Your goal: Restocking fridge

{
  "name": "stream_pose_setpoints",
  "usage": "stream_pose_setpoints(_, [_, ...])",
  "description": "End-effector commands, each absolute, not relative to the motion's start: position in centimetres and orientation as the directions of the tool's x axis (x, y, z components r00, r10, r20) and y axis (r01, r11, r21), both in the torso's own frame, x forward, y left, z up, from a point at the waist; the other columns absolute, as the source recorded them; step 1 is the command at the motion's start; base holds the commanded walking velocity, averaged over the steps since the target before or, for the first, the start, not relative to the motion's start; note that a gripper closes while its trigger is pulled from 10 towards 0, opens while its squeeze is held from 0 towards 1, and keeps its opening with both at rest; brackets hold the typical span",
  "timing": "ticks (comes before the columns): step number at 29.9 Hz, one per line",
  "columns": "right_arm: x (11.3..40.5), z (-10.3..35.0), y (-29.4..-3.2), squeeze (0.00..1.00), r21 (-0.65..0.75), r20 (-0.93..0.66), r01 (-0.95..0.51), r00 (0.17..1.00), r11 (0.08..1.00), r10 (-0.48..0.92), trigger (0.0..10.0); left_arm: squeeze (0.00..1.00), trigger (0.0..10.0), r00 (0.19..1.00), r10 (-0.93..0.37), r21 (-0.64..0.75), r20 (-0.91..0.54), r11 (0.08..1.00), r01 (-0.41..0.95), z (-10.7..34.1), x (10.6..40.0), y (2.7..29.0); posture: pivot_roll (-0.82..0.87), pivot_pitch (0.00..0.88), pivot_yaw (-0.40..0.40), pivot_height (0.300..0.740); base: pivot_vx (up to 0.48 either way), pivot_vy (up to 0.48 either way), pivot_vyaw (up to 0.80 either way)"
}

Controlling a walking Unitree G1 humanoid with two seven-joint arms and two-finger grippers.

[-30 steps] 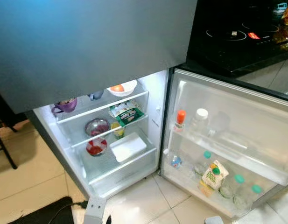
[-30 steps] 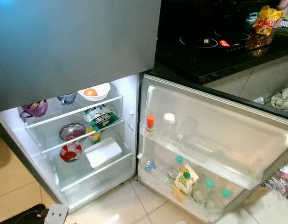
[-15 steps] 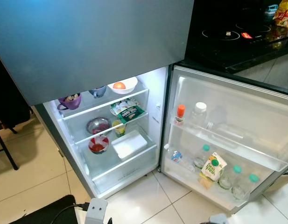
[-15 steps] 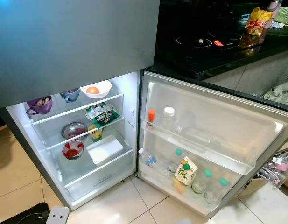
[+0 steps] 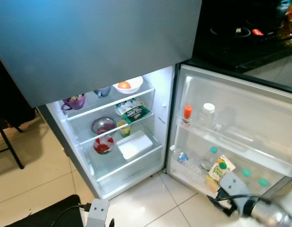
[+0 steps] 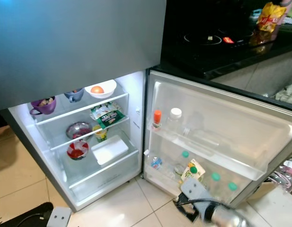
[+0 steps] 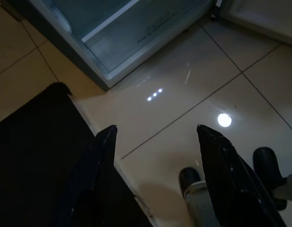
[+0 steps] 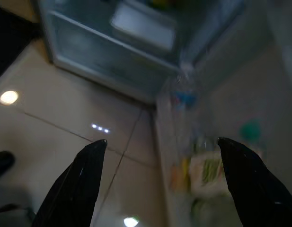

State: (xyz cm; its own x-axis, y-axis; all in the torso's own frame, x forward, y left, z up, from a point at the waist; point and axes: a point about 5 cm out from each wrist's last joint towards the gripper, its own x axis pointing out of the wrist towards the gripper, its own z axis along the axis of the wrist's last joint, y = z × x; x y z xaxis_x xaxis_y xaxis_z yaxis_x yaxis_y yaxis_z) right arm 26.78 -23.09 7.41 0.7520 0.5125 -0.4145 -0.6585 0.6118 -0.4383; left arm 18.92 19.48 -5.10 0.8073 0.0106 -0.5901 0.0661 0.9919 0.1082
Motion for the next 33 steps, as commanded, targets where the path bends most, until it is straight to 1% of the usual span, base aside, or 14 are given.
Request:
stream_pose_setpoints(1, [26.4, 7.7, -22.3, 0.00, -0.408, -0.426, -0.704, 0.710, 0.581, 0.561, 10.0, 0.00, 10.0, 0.792, 0.026, 0.127, -0.610, 0.990, 0.065, -5.4, 18.3, 20.3, -0.13, 0.101, 0.003, 0.740, 0.000, 0.000, 0.00])
stream_pose_setpoints(2, [26.9, 9.4, -22.1, 0.00, -0.443, -0.389, -0.699, 0.714, 0.562, 0.582, 10.0, 0.00, 10.0, 0.792, 0.026, 0.127, -0.610, 0.990, 0.066, -5.4, 18.3, 20.3, -0.13, 0.101, 0.002, 0.740, 0.000, 0.000, 0.00])
stream_pose_setpoints(3, [28.1, 11.6, -22.1, 0.00, -0.509, -0.314, -0.643, 0.758, 0.573, 0.572, 10.0, 0.00, 10.0, 0.791, 0.025, 0.127, -0.611, 0.990, 0.067, -5.4, 18.4, 20.3, -0.13, 0.101, 0.002, 0.740, 0.000, 0.000, 0.00])
stream_pose_setpoints(4, [28.1, 11.6, -22.1, 0.00, -0.509, -0.314, -0.643, 0.758, 0.573, 0.572, 10.0, 0.00, 10.0, 0.791, 0.025, 0.127, -0.611, 0.990, 0.067, -5.4, 18.4, 20.3, -0.13, 0.101, 0.002, 0.740, 0.000, 0.000, 0.00])
stream_pose_setpoints(5, [28.9, 13.0, -22.2, 0.00, -0.550, -0.259, -0.597, 0.787, 0.584, 0.560, 10.0, 0.00, 10.0, 0.791, 0.024, 0.127, -0.611, 0.990, 0.068, -5.4, 18.4, 20.3, -0.13, 0.101, 0.002, 0.740, 0.000, 0.000, 0.00])
stream_pose_setpoints(6, [30.3, 14.9, -23.0, 0.00, -0.640, -0.191, -0.492, 0.846, 0.590, 0.498, 10.0, 0.00, 10.0, 0.791, 0.022, 0.126, -0.611, 0.990, 0.070, -5.4, 18.3, 20.2, -0.13, 0.102, 0.003, 0.740, 0.000, 0.000, 0.00])
stream_pose_setpoints(7, [30.3, 14.9, -23.0, 0.00, -0.640, -0.191, -0.492, 0.846, 0.590, 0.498, 10.0, 0.00, 10.0, 0.791, 0.022, 0.126, -0.611, 0.990, 0.070, -5.4, 18.3, 20.2, -0.13, 0.102, 0.003, 0.740, 0.000, 0.000, 0.00])
stream_pose_setpoints(9, [31.6, 16.6, -24.7, 0.00, -0.773, -0.161, -0.369, 0.901, 0.515, 0.403, 10.0, 0.00, 10.0, 0.792, 0.023, 0.126, -0.610, 0.990, 0.069, -5.4, 18.3, 20.2, -0.12, 0.102, 0.001, 0.740, 0.000, 0.000, 0.00])
stream_pose_setpoints(10, [31.6, 16.6, -24.7, 0.00, -0.773, -0.161, -0.369, 0.901, 0.515, 0.403, 10.0, 0.00, 10.0, 0.792, 0.023, 0.126, -0.610, 0.990, 0.069, -5.4, 18.3, 20.2, -0.12, 0.102, 0.001, 0.740, 0.000, 0.000, 0.00])
stream_pose_setpoints(11, [31.7, 17.0, -25.2, 0.00, -0.802, -0.180, -0.360, 0.907, 0.477, 0.382, 10.0, 0.00, 10.0, 0.792, 0.024, 0.126, -0.610, 0.990, 0.067, -5.4, 18.3, 20.2, -0.12, 0.102, 0.001, 0.740, 0.000, 0.000, 0.00])
stream_pose_setpoints(17, [30.8, 16.1, -27.5, 0.00, -0.800, -0.294, -0.401, 0.910, 0.447, 0.291, 10.0, 0.00, 10.0, 0.792, 0.028, 0.130, -0.610, 0.989, 0.065, -5.3, 18.3, 20.4, -0.12, 0.107, 0.004, 0.740, 0.000, 0.000, 0.00])
stream_pose_setpoints(21, [30.7, 15.5, -30.3, 0.00, -0.831, -0.324, -0.356, 0.934, 0.428, 0.150, 10.0, 0.00, 10.0, 0.793, 0.031, 0.132, -0.609, 0.989, 0.063, -5.3, 18.4, 20.5, -0.12, 0.110, 0.007, 0.740, 0.000, 0.000, 0.00])
stream_pose_setpoints(26, [30.9, 15.3, -32.7, 0.00, -0.869, -0.318, -0.302, 0.948, 0.391, 0.025, 10.0, 0.00, 10.0, 0.795, 0.034, 0.133, -0.605, 0.989, 0.059, -5.2, 18.5, 20.5, -0.12, 0.111, 0.008, 0.740, 0.000, 0.000, 0.00])
stream_pose_setpoints(33, [30.9, 14.0, -34.1, 0.00, -0.860, -0.367, -0.316, 0.928, 0.401, -0.056, 10.0, 0.00, 10.0, 0.793, 0.037, 0.139, -0.608, 0.988, 0.060, -5.2, 18.5, 20.8, -0.11, 0.109, 0.017, 0.740, 0.000, 0.000, 0.00])
